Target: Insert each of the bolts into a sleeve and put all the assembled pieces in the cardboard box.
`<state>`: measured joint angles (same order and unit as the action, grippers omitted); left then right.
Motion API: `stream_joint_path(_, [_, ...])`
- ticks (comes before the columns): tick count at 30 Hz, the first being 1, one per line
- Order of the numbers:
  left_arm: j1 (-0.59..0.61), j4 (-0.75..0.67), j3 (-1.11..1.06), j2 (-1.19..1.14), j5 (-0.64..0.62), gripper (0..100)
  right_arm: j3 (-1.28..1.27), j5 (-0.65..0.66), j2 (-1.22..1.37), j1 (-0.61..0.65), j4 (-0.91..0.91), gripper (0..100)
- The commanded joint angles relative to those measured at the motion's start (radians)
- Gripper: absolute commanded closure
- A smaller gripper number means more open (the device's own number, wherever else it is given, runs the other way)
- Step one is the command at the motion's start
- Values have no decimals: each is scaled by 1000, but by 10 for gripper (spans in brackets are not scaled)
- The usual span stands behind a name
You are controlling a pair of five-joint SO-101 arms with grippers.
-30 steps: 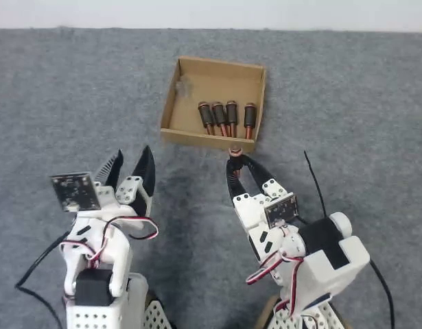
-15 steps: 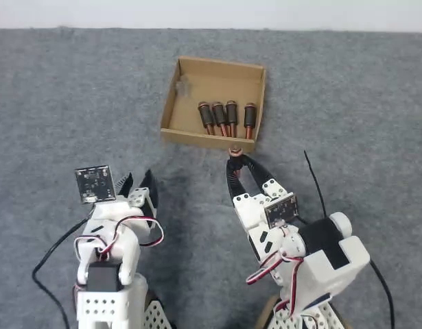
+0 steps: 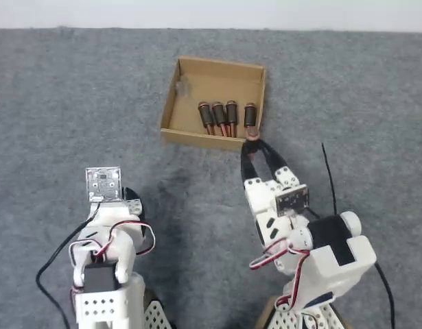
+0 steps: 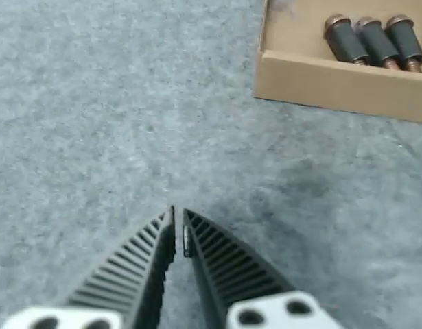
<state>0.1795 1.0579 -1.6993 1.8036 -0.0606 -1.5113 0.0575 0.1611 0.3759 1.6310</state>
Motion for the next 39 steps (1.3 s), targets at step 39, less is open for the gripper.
stream_joint_path(39, [17, 204, 15, 18, 15, 983, 1576, -442, 369, 120, -1623, 991])
